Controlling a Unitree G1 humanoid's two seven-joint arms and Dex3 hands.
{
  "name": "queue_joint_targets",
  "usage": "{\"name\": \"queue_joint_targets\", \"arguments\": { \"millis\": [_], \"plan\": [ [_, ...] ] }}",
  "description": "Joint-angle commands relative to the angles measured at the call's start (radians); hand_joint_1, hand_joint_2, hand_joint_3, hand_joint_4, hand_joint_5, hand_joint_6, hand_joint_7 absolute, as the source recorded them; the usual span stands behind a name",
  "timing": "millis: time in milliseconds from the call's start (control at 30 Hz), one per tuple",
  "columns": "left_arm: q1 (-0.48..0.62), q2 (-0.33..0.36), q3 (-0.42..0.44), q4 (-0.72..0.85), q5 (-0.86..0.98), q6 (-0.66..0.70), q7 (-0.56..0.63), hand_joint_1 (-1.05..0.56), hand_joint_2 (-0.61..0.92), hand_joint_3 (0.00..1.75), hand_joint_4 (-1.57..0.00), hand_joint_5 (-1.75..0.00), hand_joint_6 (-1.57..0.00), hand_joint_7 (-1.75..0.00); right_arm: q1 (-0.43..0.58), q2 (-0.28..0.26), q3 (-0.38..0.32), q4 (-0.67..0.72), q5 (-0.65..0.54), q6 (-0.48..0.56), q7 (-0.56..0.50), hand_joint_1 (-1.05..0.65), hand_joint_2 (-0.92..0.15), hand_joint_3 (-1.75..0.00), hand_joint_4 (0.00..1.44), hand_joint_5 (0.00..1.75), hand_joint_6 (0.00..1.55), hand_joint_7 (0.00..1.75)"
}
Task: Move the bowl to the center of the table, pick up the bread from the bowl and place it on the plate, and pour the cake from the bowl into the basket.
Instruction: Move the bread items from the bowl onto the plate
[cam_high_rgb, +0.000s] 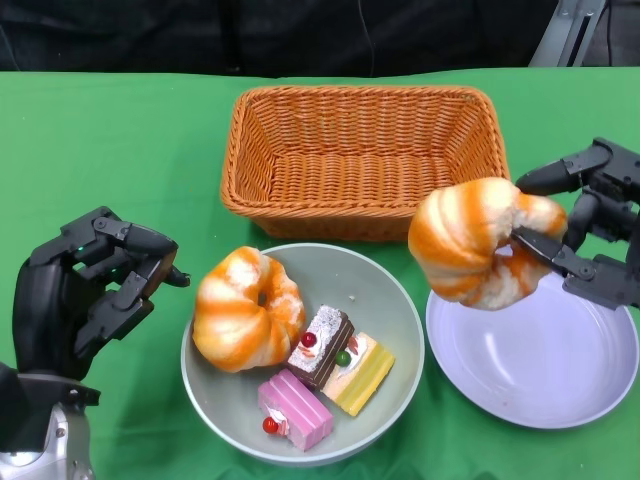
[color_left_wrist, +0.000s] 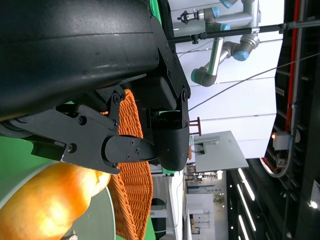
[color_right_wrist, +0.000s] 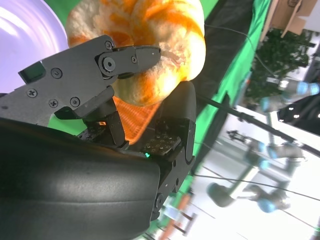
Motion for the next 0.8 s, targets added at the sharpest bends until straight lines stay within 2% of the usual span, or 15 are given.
{"name": "queue_joint_targets", "arguments": {
  "millis": [33,233,367,500,600,800],
  "plan": [
    [-0.006,0.012,0.009,0.004,-0.011,-0.007,0.0,-0.14,0.92,0.3,-0.82,-1.31,-0.98,-0.86,0.02,-0.012,-0.037,-0.011,0.059,0.065,0.024,-0.08,-0.91,-0.43,0.63,1.72,0.57,1.38],
    [-0.002,0.011,0.008,-0.004,-0.018,0.003,-0.002,-0.14,0.92,0.29,-0.83,-1.3,-0.98,-0.85,0.019,-0.02,-0.078,0.017,0.143,0.21,0.053,-0.05,-0.92,-0.47,0.62,1.75,0.51,1.41],
    [-0.001,0.014,0.008,-0.002,-0.015,0.002,-0.002,-0.14,0.92,0.28,-0.82,-1.3,-0.99,-0.84,0.005,-0.013,-0.107,-0.017,0.19,0.392,0.024,-0.05,-0.92,-0.5,0.56,1.75,0.48,1.4],
    [-0.003,0.017,0.007,0.004,-0.01,-0.006,-0.001,-0.15,0.92,0.28,-0.82,-1.3,-0.99,-0.84,-0.013,-0.002,-0.131,-0.031,0.222,0.504,-0.007,-0.03,-0.92,-0.49,0.51,1.75,0.46,1.39],
    [-0.005,0.018,0.008,0.012,-0.01,-0.015,-0.007,-0.14,0.92,0.29,-0.81,-1.29,-0.98,-0.84,-0.018,-0.011,-0.133,-0.024,0.222,0.541,-0.019,-0.02,-0.92,-0.5,0.48,1.74,0.45,1.38],
    [-0.006,0.017,0.008,0.014,-0.017,-0.015,-0.016,-0.15,0.92,0.29,-0.82,-1.29,-0.98,-0.84,-0.022,-0.025,-0.131,-0.002,0.221,0.552,-0.01,-0.03,-0.92,-0.52,0.47,1.73,0.45,1.37]
  ]
}}
